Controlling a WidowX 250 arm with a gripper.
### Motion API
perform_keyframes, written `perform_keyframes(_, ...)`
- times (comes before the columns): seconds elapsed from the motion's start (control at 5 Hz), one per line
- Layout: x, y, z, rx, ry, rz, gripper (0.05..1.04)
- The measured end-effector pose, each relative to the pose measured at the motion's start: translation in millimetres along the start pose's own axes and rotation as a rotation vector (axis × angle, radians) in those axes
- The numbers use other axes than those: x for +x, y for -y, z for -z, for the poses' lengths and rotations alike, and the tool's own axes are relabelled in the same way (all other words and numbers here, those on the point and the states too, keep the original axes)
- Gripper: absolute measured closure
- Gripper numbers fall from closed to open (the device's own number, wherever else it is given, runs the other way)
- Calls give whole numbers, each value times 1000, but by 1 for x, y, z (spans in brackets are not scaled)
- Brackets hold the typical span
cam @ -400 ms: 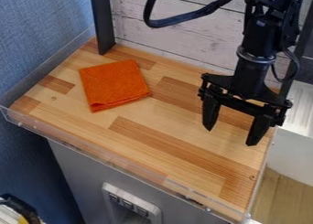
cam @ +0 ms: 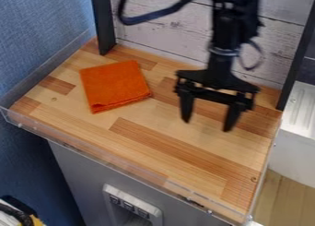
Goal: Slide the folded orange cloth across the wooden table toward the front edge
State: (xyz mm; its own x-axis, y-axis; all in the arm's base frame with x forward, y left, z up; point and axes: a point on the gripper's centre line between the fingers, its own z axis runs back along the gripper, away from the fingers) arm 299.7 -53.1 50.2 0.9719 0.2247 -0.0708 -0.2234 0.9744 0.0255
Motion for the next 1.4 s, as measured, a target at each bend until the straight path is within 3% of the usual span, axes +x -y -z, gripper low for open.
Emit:
perform_keyframes(0.4,20,-63,13,-57,39,-290,85)
perform_keyframes(0.8,38,-116,7,-95,92,-510,85)
perform_keyframes(1.4,43,-151,5,-49,137,-677,87)
